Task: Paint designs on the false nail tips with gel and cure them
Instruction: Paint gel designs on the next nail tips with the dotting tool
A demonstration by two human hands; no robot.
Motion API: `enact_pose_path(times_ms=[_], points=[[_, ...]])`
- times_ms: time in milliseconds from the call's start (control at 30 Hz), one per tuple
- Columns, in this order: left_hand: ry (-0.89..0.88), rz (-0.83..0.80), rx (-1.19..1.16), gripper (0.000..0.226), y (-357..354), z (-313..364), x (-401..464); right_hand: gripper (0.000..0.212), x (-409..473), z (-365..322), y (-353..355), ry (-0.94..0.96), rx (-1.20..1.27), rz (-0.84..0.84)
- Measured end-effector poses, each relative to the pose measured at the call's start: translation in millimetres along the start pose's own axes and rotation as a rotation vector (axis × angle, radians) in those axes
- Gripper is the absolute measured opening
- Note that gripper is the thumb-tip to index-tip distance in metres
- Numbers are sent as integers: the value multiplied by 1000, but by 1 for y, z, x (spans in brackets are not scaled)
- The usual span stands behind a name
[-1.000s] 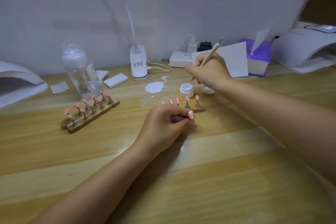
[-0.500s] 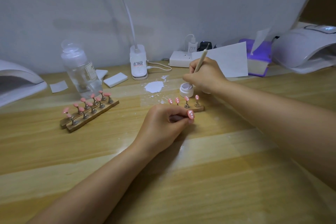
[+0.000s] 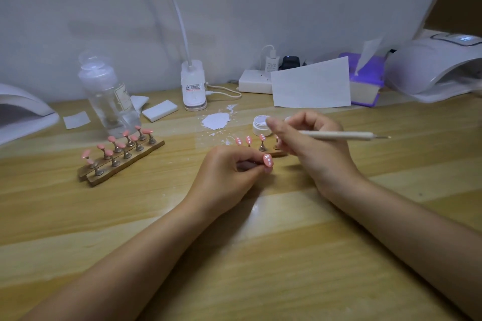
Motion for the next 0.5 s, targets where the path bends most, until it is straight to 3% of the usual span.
enact_pose_path(times_ms=[167,300,500], points=[[-7,2,16,16,0,1,0,45,-9,4,-3,-14,5,1],[-13,2,25,27,1,4,0,43,-12,1,-8,42,-21,-120],[-8,-4,41,25,1,5,-1,41,-12,-1,-10,25,6,-172]])
Point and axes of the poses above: each hand's wrist, its own x-axis towards the middle knuckle, its own y-axis out of the back of the hand, z = x × y, the point moved 3 cm from there along x, towards the middle knuckle, and after that the axes turned 3 degrees about x, right-handed, at the moved point
